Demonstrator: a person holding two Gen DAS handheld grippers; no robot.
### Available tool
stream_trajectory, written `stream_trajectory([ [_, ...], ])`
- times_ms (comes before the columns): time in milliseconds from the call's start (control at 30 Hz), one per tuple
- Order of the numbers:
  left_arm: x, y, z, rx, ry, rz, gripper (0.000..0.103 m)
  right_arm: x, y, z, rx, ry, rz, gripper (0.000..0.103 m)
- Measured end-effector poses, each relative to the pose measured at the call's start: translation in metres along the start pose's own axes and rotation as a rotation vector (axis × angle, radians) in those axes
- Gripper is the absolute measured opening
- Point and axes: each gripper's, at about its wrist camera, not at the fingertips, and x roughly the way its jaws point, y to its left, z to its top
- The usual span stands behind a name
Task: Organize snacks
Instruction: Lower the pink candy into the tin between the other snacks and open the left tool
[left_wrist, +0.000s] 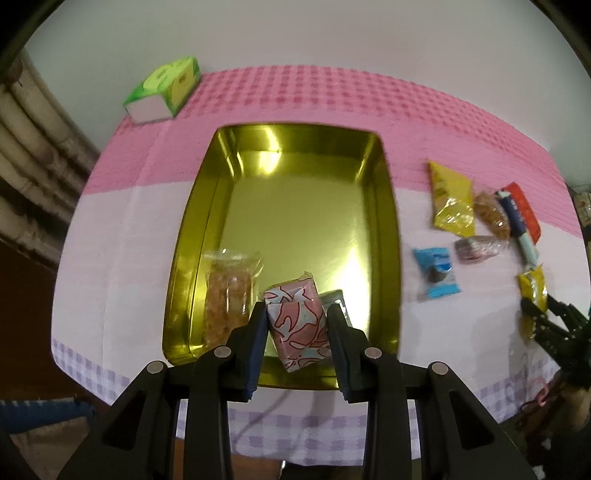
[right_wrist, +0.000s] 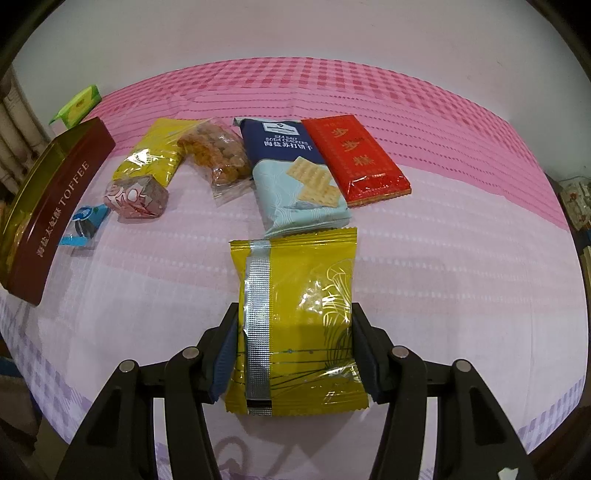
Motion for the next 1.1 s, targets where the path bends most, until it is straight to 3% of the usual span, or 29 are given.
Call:
stream_trajectory([
  [267, 0.032, 0.018, -0.004, -0.025, 0.062, -0.009, 0.033, 0.000, 0.004, 0.002, 0.024, 0.016, -0.014, 0.052],
  [600, 0.049, 0.021, -0.006, 0.017, 0.125, -0.027, 0.033, -0.002, 0.011, 0.000, 0.055, 0.043, -0.019, 0.052],
  [1000, 0.042, 0.025, -0.011, -0.023, 0.060, -0.019, 0.034, -0.027, 0.032, 0.000, 0.075, 0.012, 0.008, 0.052],
  [1100, 0.032, 0.031, -0.012, -0.046, 0.025, -0.019, 0.040, -0.033, 0.040, 0.003, 0.067, -0.004, 0.014, 0.051],
])
